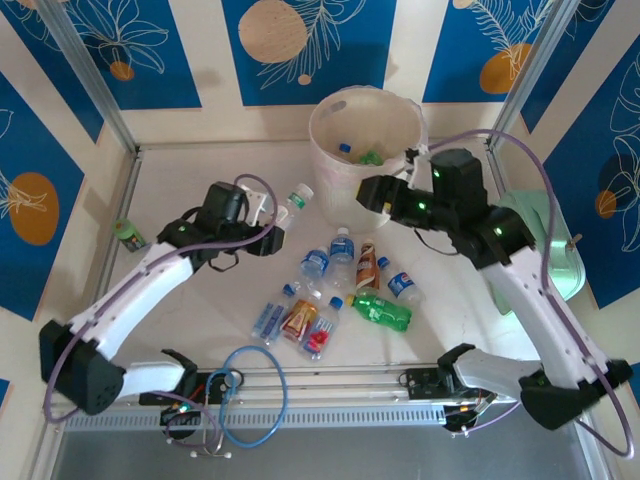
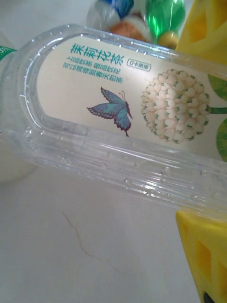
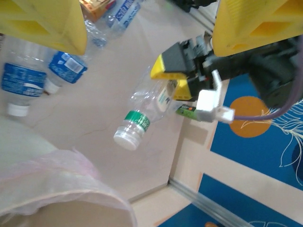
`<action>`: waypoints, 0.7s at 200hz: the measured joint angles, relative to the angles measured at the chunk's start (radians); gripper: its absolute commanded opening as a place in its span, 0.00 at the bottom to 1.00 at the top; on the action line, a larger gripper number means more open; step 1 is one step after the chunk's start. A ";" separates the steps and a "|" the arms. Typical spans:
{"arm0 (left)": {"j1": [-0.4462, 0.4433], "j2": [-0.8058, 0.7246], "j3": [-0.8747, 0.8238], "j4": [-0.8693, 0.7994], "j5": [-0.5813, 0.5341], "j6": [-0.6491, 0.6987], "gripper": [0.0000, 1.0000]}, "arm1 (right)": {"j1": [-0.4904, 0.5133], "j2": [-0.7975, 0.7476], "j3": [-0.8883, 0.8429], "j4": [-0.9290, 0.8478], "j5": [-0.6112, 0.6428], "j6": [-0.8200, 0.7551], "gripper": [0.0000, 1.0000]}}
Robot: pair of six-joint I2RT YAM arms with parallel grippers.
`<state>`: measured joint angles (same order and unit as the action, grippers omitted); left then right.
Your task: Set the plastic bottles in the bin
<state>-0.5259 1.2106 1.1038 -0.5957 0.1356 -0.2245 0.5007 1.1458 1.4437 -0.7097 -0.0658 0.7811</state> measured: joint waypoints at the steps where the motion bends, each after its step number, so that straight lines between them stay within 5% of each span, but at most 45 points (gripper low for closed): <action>1: 0.000 -0.003 0.000 -0.001 0.002 0.000 0.62 | 0.000 0.006 0.002 0.003 -0.006 0.002 0.71; 61: -0.009 -0.141 0.006 -0.042 0.147 -0.001 0.64 | 0.010 0.192 0.055 0.098 -0.156 0.058 0.73; 140: -0.009 -0.143 0.040 -0.032 0.254 -0.029 0.65 | 0.074 0.340 0.120 0.150 -0.187 0.077 0.70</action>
<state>-0.5350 1.0676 1.1442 -0.6281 0.3901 -0.2535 0.5743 1.4853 1.5639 -0.5594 -0.2523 0.8577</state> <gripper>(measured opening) 0.652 0.718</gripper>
